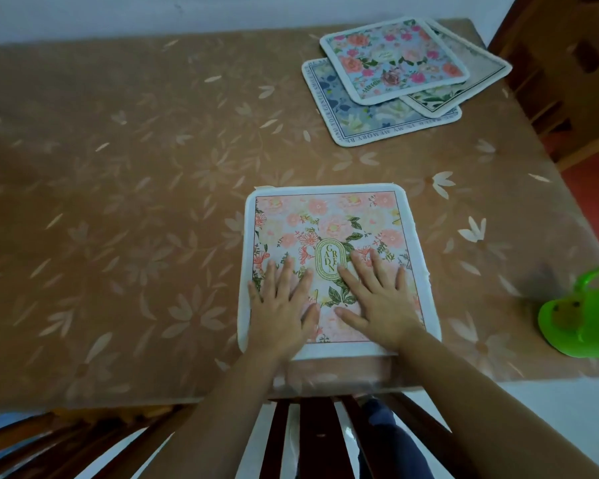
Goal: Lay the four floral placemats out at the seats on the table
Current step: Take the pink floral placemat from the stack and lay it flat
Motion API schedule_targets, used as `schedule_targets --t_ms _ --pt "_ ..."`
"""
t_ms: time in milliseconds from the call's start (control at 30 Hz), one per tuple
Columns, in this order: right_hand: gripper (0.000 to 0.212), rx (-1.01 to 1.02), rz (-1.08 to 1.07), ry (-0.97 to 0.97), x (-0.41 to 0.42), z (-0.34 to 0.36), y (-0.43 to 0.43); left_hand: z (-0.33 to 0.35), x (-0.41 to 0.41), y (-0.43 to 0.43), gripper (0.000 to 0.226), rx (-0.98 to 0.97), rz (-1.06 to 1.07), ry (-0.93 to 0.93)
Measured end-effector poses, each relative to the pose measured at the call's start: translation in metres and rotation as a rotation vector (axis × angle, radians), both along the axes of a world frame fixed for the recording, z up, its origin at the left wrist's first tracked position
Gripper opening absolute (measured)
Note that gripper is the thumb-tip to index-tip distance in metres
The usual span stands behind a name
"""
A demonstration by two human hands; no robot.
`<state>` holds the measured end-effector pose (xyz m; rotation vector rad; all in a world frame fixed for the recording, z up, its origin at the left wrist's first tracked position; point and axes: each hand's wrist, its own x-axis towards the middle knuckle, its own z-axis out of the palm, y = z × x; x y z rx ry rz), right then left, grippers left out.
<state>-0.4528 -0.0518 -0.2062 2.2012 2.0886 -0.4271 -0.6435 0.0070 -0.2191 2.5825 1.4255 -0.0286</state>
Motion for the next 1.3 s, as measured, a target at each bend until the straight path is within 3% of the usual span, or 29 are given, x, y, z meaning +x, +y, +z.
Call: schedule_targets --t_ms 567,733,1033,1300 --pt "0.075 0.127 0.026 0.091 0.052 -0.009 0.141 -0.004 0.068 0.134 0.055 0.075 0.016 -0.066" --pt "0.075 0.150 -0.189 0.031 0.051 -0.013 0.137 -0.005 0.068 0.135 0.060 0.019 0.284 -0.067" --pt "0.075 0.138 -0.158 -0.008 0.058 -0.012 0.074 -0.002 0.022 0.095 0.062 -0.003 0.086 -0.066" --pt "0.077 0.144 -0.159 0.021 0.040 -0.007 0.011 -0.001 -0.002 0.043 0.071 -0.033 0.071 0.002"
